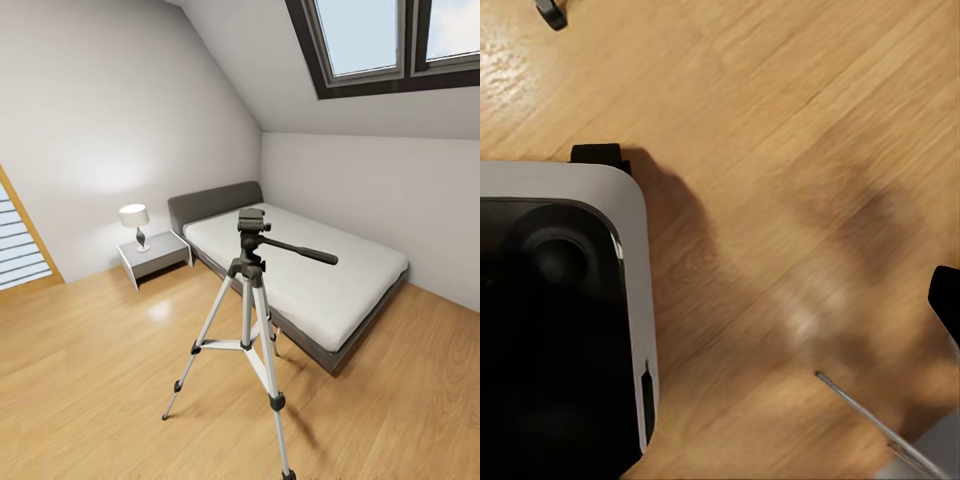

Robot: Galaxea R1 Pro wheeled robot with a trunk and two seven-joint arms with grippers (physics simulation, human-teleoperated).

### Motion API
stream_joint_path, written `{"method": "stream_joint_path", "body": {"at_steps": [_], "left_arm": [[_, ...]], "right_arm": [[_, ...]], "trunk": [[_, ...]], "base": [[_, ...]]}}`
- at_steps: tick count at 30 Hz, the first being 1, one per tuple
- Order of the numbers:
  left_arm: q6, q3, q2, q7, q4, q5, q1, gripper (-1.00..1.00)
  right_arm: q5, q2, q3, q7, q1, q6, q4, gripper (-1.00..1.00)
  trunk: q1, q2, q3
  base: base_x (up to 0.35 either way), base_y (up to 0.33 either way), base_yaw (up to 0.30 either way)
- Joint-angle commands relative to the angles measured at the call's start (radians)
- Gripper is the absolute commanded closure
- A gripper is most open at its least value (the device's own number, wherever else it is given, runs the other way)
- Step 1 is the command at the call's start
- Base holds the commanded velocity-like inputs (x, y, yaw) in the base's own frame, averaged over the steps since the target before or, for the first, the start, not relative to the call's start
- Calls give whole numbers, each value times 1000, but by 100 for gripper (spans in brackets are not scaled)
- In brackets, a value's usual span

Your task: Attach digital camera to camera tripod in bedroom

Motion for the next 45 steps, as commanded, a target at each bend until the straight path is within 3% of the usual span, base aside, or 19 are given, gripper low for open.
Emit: {"method": "stream_joint_path", "body": {"at_steps": [1, 45], "left_arm": [[-1, -9, 0, 2, -1, 6, 0, 100], [-1, -9, 0, 2, -1, 6, 0, 100]], "right_arm": [[1, -1, 0, -2, -1, -6, 3, -100], [1, -1, 0, -5, -1, -6, 3, -100]], "trunk": [[0, -1, -3], [0, -1, -73]], "base": [[0, 0, 0], [0, 0, 0]]}}
